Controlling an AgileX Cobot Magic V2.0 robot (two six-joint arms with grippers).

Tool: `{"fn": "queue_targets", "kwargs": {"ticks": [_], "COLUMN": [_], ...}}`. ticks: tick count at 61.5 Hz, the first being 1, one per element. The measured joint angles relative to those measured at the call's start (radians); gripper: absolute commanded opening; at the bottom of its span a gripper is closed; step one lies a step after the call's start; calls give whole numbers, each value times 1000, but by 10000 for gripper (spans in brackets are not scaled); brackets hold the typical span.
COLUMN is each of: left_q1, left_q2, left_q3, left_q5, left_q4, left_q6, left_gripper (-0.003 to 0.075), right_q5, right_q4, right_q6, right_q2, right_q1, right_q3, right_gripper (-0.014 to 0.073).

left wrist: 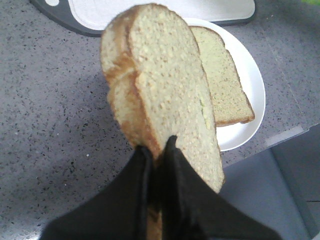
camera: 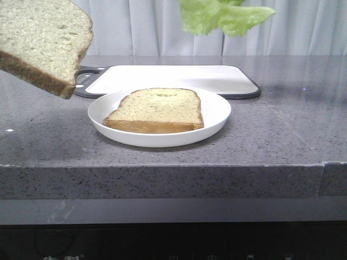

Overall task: Left arm grabs bread, right arm adds lettuce
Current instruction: 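Lift the lettuce leaf with the right gripper toward the plate, then lower the lettuce onto the bottom bread slice and open the right gripper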

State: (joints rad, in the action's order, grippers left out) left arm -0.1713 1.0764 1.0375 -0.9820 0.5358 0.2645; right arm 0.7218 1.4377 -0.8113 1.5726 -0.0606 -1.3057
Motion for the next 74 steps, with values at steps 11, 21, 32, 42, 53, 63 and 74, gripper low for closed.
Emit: {"fn": "queue_targets", "kwargs": {"ticks": [11,21,32,42,53,63,74], "left_q1": [0,0,0,0,0,0,0], "left_q2": [0,0,0,0,0,0,0], "left_q3": [0,0,0,0,0,0,0], "left_q5": [2,2,3,10,19,19,20], "left_q4": [0,0,0,0,0,0,0], "left_q6": [0,0,0,0,0,0,0], "left_gripper": [-20,-20,-20,-20,-20,-20,-20], "right_q5": [24,24,-37,-114,-128,-77,-53], "right_q4": [207,313,329,339,350,351,351], "right_q6": [-151,-212,-254,-258,-256,-256,-254], "right_q2": [-162,-210,-200,-168,-134,-108,-73], "right_q1": [-15,-95,-216,-270,-276,-276,-277], "right_q3": [226,384,463,467,467,447,394], "right_gripper": [-116,-116,-116,-116,-116,-116,-116]}}
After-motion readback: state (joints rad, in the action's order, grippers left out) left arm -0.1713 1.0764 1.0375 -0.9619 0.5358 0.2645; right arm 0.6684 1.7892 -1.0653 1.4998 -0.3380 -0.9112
